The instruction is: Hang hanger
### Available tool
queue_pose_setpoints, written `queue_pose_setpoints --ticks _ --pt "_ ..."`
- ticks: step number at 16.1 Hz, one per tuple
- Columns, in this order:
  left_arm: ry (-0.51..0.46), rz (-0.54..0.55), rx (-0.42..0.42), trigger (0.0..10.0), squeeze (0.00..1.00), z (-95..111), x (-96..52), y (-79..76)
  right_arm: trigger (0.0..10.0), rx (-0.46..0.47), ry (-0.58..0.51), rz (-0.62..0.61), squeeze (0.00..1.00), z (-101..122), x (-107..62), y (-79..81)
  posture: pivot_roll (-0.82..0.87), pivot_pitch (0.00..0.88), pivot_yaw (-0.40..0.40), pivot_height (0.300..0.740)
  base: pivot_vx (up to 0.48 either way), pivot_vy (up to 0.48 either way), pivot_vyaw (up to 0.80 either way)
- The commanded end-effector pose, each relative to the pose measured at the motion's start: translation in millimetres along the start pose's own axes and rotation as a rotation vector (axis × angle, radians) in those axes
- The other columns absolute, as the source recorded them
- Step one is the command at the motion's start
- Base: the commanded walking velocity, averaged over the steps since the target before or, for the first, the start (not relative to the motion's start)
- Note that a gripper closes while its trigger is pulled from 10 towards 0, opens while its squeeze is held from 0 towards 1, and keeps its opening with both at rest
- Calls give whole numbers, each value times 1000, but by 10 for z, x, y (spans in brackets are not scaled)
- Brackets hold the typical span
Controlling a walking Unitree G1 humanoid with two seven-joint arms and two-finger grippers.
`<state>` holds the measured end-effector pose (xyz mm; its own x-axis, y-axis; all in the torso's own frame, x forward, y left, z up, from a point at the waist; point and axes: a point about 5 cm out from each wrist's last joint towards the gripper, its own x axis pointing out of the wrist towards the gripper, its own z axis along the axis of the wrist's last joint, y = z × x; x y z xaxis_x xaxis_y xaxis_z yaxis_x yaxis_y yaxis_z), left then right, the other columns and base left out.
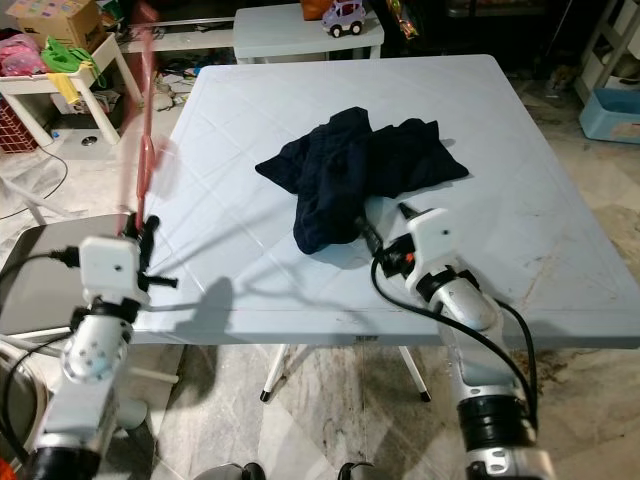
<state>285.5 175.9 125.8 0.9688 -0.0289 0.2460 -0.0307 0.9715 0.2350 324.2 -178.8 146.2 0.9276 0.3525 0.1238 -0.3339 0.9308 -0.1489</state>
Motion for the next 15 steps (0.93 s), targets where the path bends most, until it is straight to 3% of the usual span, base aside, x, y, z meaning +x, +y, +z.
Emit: queue_pose_setpoints --ticks 1,4,8,9,10,15 --pt "154 -45 -56 10000 0 -257 -152 -153 10000 19 -26 -57 1000 49 -22 9 -176 128 3 740 0 0 0" --pt "96 -104 -67 10000 0 -104 -87 -236 10000 35 -45 -74 1000 78 26 195 -163 120 -2 740 0 0 0" --pt "96 -66 -66 10000 0 -79 34 -102 10000 15 -54 -56 1000 139 138 243 -147 108 -14 740 0 0 0" --pt "96 -67 -66 10000 0 -76 38 -92 10000 13 -53 -57 933 142 144 244 -146 108 -15 740 0 0 0" --pt "108 -60 -65 10000 0 -88 47 -79 10000 13 -53 -54 0 149 162 249 -145 104 -17 740 0 0 0" --pt "135 -50 -70 10000 0 -129 56 -113 10000 12 -59 -53 0 175 208 249 -145 98 -20 740 0 0 0"
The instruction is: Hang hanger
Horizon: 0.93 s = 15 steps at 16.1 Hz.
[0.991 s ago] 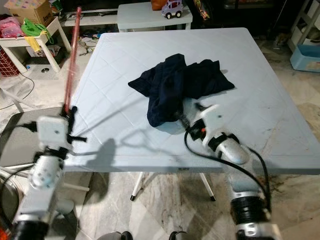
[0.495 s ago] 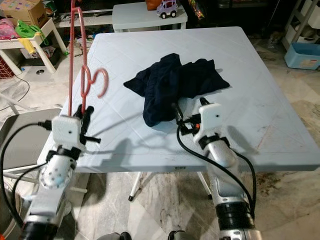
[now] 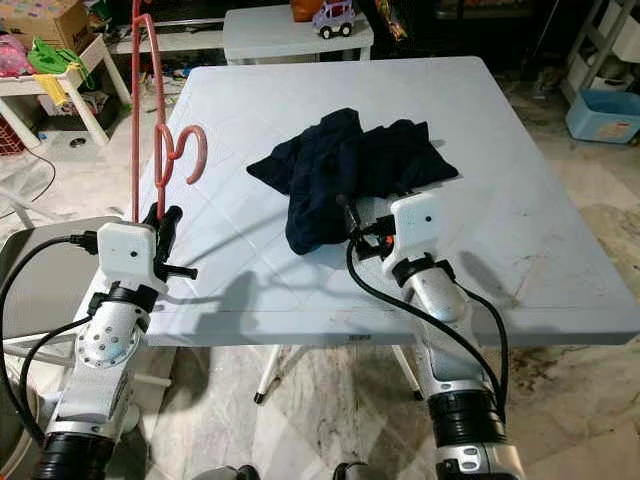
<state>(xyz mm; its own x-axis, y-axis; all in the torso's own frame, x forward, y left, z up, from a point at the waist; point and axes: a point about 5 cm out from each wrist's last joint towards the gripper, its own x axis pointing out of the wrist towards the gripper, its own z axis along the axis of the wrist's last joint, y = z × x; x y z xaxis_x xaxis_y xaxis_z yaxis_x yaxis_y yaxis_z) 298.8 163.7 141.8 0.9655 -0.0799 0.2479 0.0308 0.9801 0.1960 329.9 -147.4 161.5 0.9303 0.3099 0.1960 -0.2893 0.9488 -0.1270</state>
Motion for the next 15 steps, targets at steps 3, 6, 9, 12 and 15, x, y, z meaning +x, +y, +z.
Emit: queue_pose_setpoints --ticks 3,6,9,12,15 --pt "153 4 -19 10000 0 -284 -123 -20 10000 -5 12 -11 0 -6 32 -31 -144 101 -17 740 0 0 0" --pt "157 1 -16 10000 0 -291 -116 -14 10000 -5 15 -28 0 -14 26 -67 -146 101 -12 740 -82 0 0" --pt "161 -6 -16 10000 0 -295 -105 -29 10000 -1 17 -39 0 -23 17 -79 -155 100 -7 740 -295 0 0" --pt "161 -9 -17 10000 0 -297 -96 -37 10000 0 19 -44 0 -28 12 -86 -158 100 -7 740 -391 0 0" --pt "161 -11 -16 10000 0 -298 -91 -39 10000 1 22 -49 0 -36 11 -96 -157 98 -7 740 -390 0 0"
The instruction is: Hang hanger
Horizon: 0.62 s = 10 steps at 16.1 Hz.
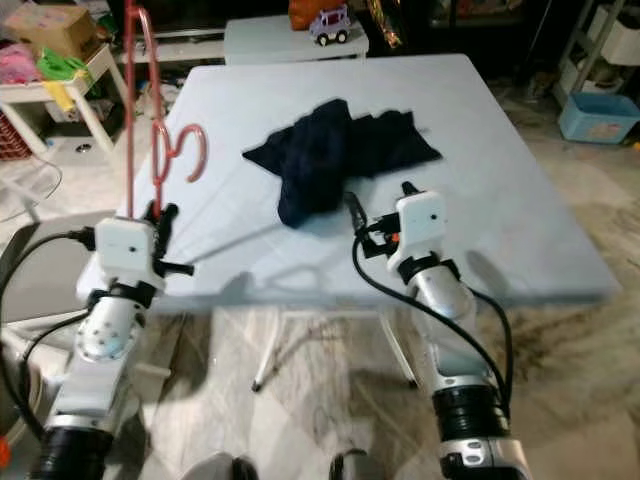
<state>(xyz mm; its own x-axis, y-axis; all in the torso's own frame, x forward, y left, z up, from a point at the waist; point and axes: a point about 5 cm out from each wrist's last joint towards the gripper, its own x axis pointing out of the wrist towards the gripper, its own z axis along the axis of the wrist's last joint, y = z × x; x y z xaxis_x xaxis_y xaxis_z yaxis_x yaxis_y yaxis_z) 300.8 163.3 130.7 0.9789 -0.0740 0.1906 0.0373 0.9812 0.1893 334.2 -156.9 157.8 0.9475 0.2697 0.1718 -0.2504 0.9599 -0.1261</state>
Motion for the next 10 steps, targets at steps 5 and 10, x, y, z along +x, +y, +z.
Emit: queue_pose_setpoints --ticks 5,10 --pt "104 -4 -6 10000 0 -201 -59 -5 10000 7 -9 -12 0 22 30 -8 -152 95 -8 740 -391 0 0" --pt "130 -19 9 10000 0 -289 -91 5 10000 9 -9 -15 0 19 39 -16 -150 96 -9 740 -271 0 0"
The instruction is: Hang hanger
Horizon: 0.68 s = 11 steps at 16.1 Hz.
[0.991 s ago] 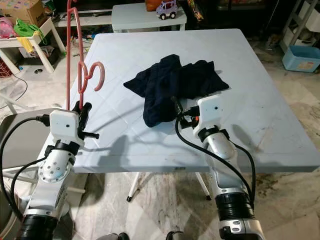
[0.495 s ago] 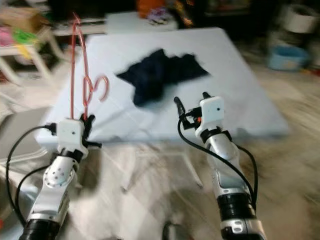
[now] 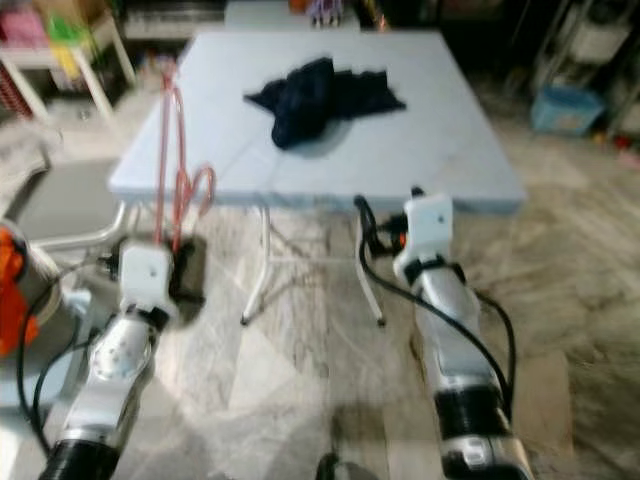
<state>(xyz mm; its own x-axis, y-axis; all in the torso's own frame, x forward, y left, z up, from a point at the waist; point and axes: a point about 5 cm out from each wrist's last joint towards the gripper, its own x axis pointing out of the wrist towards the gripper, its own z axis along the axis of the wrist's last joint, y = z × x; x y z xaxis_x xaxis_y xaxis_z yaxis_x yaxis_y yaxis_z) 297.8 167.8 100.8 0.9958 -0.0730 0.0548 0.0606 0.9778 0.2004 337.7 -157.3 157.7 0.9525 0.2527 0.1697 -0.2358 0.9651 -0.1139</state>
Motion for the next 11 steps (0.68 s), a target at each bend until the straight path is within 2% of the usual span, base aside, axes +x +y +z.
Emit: queue_pose_setpoints --ticks 1,5,8,9,10,11 --pt "8 -3 9 10000 0 -34 -2 29 10000 0 -13 3 0 26 9 -6 -151 96 -8 740 0 0 0" --pt "69 -50 23 10000 0 -164 4 67 10000 -6 -14 0 0 34 10 -33 -158 96 -7 740 0 0 0" --pt "114 -248 -69 10000 0 -208 22 33 10000 -59 2 14 0 42 5 -165 -162 105 -5 740 0 0 0" --pt "137 -327 -91 10000 0 -228 18 15 10000 -93 14 43 0 38 -1 -207 -161 107 -4 740 0 0 0" --pt "180 -475 -104 10000 0 -278 -37 -42 10000 -143 33 113 0 24 -23 -247 -160 107 -4 740 0 0 0" --pt "199 -539 -105 10000 0 -300 -65 -66 10000 -181 51 154 0 8 -37 -265 -160 113 -2 740 0 0 0"
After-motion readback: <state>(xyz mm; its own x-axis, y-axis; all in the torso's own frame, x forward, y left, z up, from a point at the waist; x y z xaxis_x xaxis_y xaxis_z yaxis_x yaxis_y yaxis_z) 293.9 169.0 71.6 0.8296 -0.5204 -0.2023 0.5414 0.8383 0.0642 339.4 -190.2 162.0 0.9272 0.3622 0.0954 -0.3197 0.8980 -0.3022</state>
